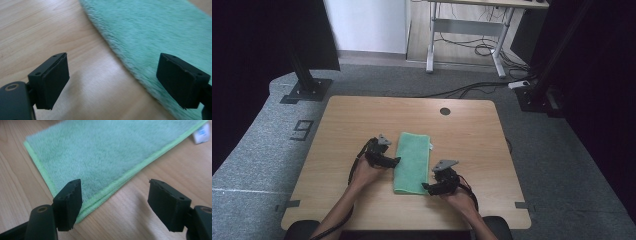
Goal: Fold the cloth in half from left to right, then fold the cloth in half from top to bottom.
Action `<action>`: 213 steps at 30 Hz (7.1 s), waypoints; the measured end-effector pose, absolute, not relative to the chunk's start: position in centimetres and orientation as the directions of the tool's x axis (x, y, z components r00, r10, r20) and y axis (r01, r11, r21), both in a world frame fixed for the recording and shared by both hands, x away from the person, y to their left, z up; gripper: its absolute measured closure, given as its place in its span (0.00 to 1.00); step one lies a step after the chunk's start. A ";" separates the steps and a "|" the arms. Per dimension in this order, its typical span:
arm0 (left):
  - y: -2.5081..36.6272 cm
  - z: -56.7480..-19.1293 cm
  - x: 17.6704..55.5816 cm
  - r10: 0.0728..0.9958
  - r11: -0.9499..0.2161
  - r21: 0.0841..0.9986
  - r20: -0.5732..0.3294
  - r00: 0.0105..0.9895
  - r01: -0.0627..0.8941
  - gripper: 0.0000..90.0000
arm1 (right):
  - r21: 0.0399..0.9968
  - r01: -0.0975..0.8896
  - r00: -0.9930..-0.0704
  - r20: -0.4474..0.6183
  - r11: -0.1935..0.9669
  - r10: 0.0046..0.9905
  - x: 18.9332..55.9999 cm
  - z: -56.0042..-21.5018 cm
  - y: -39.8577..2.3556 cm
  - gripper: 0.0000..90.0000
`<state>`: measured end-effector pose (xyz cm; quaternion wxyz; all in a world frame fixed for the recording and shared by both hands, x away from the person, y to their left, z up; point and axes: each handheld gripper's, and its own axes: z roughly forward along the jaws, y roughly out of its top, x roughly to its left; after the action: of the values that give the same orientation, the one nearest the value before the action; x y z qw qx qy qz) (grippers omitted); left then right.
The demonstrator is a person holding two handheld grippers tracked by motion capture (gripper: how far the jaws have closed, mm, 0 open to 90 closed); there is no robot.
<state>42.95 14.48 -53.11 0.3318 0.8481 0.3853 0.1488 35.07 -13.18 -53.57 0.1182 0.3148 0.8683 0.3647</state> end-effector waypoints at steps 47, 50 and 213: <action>18.8 -54.9 37.2 0.762 -0.485 0.657 -0.006 0.647 0.577 0.00 | 0.715 0.512 -0.685 0.006 0.476 0.728 36.9 -55.7 -20.4 0.00; 18.8 -54.9 37.2 0.772 -0.476 0.658 -0.006 0.636 0.584 0.00 | 0.714 0.516 -0.681 0.007 0.472 0.733 36.9 -55.7 -20.3 0.00; 15.9 -54.9 40.0 0.782 -0.456 0.665 -0.018 0.623 0.591 0.00 | 0.671 0.563 -0.682 0.048 0.483 0.730 50.3 -53.6 -10.5 0.47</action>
<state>40.04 15.86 -54.93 0.3244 0.8404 0.4086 0.1468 50.32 -10.49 -53.56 0.1226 0.3793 0.8522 0.3388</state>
